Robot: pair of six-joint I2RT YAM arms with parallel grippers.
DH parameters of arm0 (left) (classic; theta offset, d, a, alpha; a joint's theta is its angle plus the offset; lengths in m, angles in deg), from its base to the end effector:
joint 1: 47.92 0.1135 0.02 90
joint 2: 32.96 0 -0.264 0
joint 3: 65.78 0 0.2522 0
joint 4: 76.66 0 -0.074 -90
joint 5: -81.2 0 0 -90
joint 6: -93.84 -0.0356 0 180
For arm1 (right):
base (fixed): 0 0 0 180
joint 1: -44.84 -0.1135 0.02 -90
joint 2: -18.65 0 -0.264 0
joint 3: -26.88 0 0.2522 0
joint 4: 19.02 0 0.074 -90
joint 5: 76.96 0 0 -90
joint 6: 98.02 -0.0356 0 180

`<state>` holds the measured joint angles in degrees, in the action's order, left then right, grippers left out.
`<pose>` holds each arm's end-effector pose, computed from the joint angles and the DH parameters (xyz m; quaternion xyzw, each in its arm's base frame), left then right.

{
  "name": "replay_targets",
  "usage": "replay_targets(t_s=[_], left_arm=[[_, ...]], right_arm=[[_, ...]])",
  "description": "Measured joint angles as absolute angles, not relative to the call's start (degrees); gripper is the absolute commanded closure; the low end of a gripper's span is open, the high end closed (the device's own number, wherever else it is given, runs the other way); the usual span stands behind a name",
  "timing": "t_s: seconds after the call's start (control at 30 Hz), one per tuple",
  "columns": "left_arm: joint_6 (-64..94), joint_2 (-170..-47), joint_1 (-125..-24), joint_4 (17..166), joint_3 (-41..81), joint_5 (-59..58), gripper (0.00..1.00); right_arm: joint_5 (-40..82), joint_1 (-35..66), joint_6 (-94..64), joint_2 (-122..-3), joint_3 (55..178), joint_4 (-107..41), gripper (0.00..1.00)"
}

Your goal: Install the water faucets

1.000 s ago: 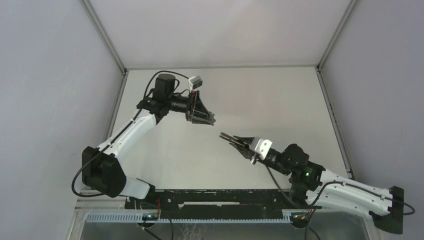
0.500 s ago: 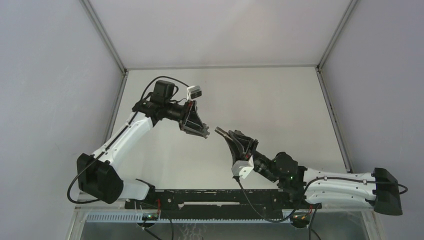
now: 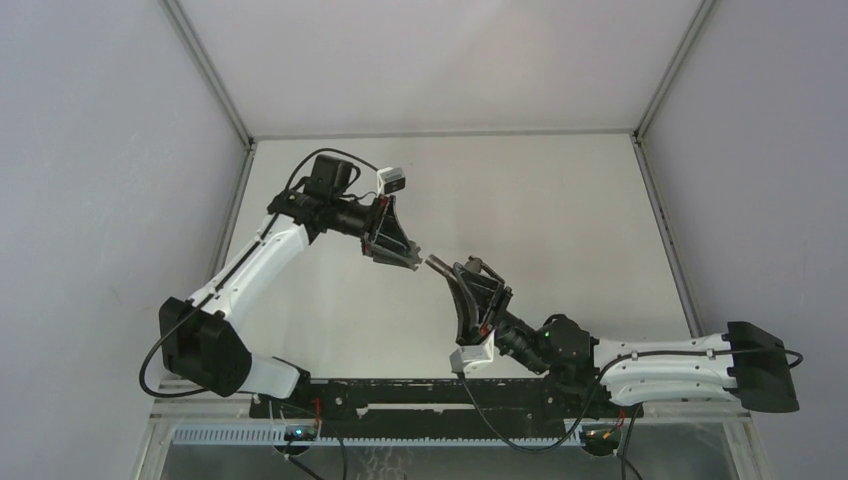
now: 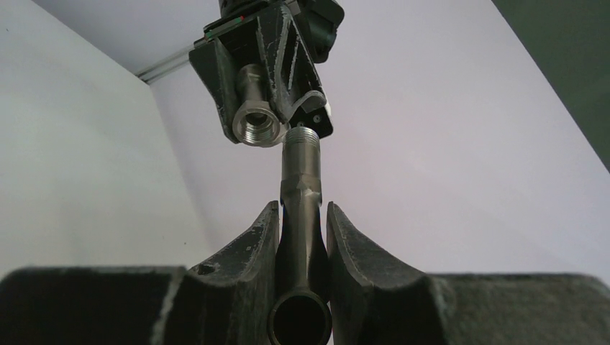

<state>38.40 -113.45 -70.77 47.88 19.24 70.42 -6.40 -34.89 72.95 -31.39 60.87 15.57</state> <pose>0.2432 -0.1404 0.3312 -0.1380 -0.7440 0.6507 0.0626 0.0464 0.1896 0.2803 -0.5445 0.2316 -0.1072 0.7990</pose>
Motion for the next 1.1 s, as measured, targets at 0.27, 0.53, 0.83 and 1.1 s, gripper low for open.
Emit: replay_targets(t_s=[0.27,0.53,0.83,1.1], left_arm=[[38.9,-113.6,-70.8,47.8,20.1,70.2,1.0],[39.5,-113.6,-70.8,47.8,20.1,69.5,1.0],[39.5,-113.6,-70.8,47.8,20.1,69.4,1.0],[39.5,-113.1,-70.8,47.8,20.1,69.4,1.0]], right_arm=[[-9.4,-38.9,75.9,-32.2,59.4,16.7,1.0],[-10.5,-39.8,76.4,-35.2,59.4,18.1,1.0],[-10.9,-39.7,76.5,-36.8,59.4,20.3,1.0],[-10.9,-39.1,76.5,-37.1,59.4,21.3,1.0]])
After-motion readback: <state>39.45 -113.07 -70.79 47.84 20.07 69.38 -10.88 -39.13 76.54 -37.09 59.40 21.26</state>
